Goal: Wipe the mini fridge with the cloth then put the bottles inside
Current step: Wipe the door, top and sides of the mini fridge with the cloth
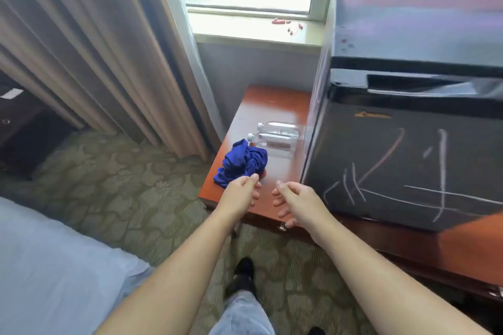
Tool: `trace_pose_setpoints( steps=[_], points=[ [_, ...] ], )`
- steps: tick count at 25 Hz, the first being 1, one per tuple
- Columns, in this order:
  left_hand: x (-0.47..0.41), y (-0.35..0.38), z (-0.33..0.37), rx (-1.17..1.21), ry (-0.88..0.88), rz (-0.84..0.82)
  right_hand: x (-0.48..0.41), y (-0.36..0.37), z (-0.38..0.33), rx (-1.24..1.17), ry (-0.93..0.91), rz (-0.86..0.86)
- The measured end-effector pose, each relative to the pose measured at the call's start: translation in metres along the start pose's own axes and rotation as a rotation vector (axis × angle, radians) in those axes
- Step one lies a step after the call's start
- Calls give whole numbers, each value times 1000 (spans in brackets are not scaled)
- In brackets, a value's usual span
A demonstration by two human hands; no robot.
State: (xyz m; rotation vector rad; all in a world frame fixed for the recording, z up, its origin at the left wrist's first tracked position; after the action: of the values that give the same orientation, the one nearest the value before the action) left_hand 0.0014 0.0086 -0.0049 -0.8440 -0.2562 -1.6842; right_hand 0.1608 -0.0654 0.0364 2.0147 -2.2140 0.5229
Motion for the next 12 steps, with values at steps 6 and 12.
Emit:
trace_pose_setpoints(
  steps=[6,12],
  points=[
    [-102,-62,19,-258,-15,34,-93,51,2,14,217,106],
    [-168,-94,34,-487,35,69,-136,79,-5,48,327,197]
  ],
)
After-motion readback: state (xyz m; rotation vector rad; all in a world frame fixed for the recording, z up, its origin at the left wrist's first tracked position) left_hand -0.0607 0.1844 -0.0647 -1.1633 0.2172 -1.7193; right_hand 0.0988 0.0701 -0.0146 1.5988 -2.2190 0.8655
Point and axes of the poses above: each hand's wrist, its own x-axis away from the middle knuckle, its own y-axis out of the palm, z = x × y, the point moved 1 cm from there along -x, towards the middle knuckle, and after that the axes turned 12 degrees about -y, right-handed, at the moved point
